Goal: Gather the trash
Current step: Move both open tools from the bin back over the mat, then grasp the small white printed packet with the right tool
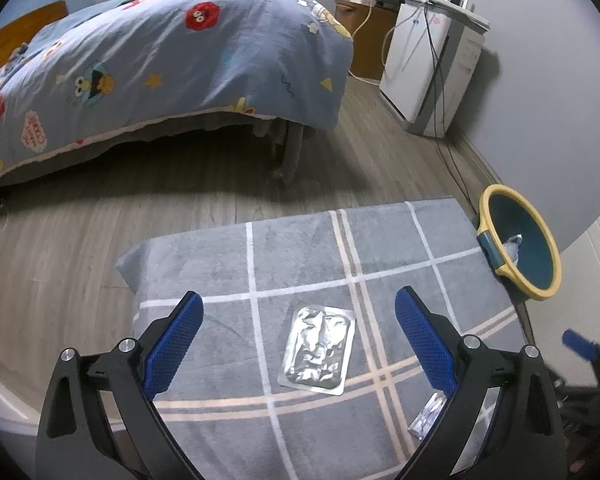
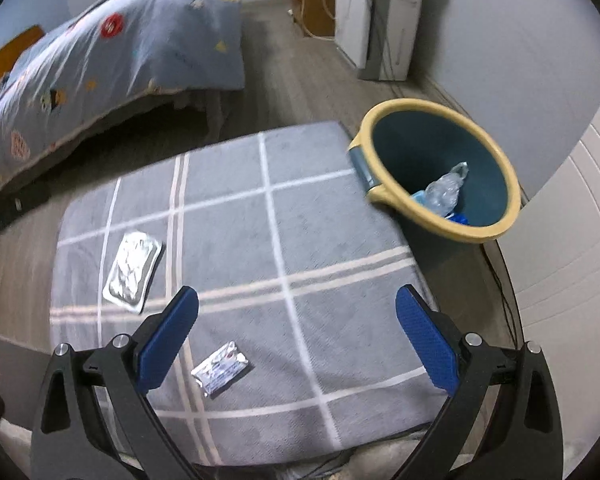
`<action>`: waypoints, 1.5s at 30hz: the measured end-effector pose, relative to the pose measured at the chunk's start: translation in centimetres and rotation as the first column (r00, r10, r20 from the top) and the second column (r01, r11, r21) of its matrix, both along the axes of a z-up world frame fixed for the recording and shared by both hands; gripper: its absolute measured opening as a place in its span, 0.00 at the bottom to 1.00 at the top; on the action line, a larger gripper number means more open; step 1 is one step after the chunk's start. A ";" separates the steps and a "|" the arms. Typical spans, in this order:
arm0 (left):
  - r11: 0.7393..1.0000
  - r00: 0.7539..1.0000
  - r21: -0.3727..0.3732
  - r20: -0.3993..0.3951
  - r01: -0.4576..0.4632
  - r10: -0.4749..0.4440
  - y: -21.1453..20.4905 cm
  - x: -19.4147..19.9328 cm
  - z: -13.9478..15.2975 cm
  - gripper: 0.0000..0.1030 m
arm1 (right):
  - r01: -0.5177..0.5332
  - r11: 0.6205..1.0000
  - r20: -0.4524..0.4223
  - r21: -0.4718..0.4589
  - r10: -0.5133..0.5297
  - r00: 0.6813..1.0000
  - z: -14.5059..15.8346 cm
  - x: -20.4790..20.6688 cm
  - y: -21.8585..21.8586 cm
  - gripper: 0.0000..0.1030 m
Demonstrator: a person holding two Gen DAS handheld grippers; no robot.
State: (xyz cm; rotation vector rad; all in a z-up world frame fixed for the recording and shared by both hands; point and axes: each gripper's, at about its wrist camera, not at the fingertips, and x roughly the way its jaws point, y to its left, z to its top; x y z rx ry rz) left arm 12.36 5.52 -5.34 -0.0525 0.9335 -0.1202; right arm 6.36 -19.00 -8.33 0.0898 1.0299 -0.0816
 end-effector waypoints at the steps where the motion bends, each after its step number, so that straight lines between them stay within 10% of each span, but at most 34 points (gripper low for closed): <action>1: 1.000 1.000 -0.001 -0.002 0.000 0.000 0.1 0.0 0.0 0.93 | -0.004 1.000 -0.012 -0.003 0.004 1.000 -0.4 0.0 0.3 0.94; 14: 1.000 1.000 0.016 0.003 0.025 -0.025 0.6 0.6 -0.1 0.93 | -0.051 0.999 -0.137 0.016 0.052 0.989 -6.3 0.3 3.9 0.94; 25: 0.999 0.998 0.014 -0.037 0.049 -0.049 1.3 0.6 -1.2 0.93 | -0.029 0.994 -0.315 0.105 0.061 0.947 -10.9 -0.8 7.2 0.71; 36: 0.994 0.993 0.076 -0.090 0.083 -0.076 0.9 1.2 -3.7 0.93 | -0.177 0.983 -0.233 -0.043 0.163 0.959 -10.6 0.1 9.8 0.22; 45: 0.989 0.985 0.103 -0.145 0.110 -0.095 -0.4 2.4 -6.6 0.93 | -0.119 0.993 -0.156 0.008 0.119 0.981 -8.5 2.2 6.4 0.22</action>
